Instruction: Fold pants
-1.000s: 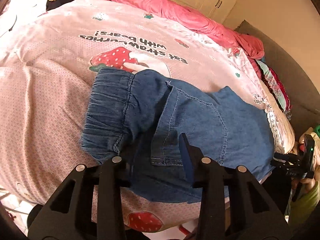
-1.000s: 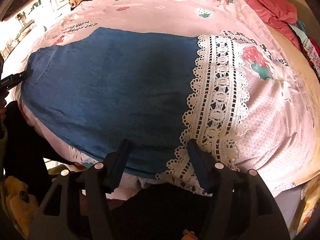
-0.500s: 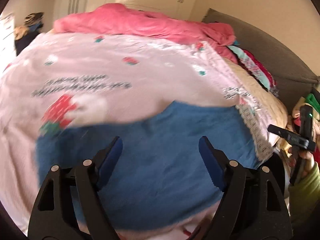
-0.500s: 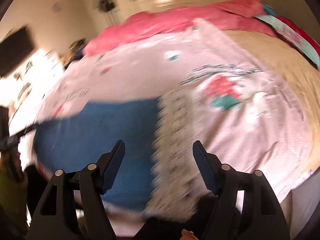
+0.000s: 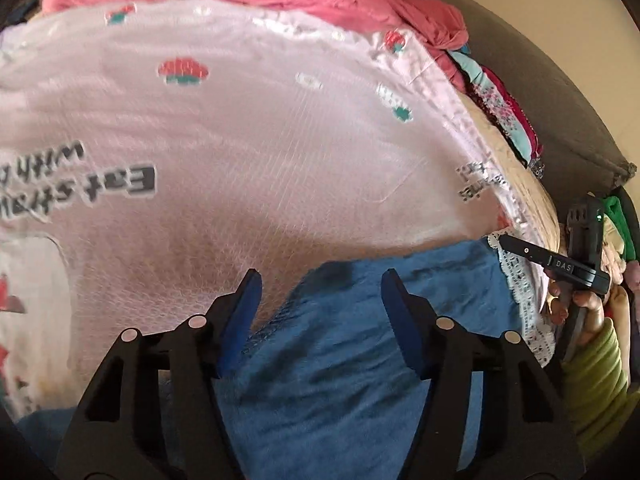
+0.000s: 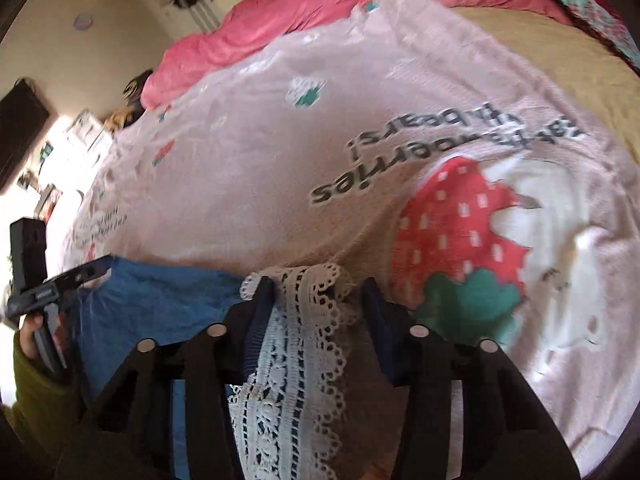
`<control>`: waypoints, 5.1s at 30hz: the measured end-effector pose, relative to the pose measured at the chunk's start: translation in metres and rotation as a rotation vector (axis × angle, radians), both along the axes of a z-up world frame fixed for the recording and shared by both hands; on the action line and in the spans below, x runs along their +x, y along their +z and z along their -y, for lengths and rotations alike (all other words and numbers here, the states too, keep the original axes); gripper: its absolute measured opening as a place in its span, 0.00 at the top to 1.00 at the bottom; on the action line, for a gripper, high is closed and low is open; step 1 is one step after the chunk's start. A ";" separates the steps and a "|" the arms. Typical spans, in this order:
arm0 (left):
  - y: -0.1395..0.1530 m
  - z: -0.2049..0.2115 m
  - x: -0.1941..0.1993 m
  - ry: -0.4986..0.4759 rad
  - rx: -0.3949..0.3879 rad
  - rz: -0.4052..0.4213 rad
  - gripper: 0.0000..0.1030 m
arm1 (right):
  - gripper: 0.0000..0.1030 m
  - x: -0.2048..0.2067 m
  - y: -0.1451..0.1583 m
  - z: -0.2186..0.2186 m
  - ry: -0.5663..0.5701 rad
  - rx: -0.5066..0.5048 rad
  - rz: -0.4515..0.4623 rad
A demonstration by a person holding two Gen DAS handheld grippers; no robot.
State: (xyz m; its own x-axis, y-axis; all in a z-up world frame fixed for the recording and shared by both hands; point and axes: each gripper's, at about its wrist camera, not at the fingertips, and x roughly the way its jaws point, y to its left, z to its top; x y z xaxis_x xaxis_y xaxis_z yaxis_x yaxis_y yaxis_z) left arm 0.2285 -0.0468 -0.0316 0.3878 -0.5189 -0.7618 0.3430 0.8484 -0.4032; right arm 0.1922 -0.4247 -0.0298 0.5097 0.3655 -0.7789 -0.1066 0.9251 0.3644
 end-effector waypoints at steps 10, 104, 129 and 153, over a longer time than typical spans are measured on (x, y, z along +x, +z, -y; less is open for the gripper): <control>-0.016 0.004 -0.006 -0.042 -0.086 -0.003 0.89 | 0.81 -0.023 0.033 -0.038 0.097 -0.131 0.158; 0.024 -0.047 -0.175 0.179 0.422 0.337 0.19 | 0.16 -0.138 0.044 -0.138 0.168 -0.308 0.214; 0.029 -0.052 -0.191 0.173 0.373 0.260 0.09 | 0.08 -0.146 0.014 -0.127 -0.015 -0.158 0.178; 0.063 0.108 -0.138 -0.171 0.327 0.324 0.09 | 0.08 -0.187 0.010 -0.014 -0.247 0.021 0.130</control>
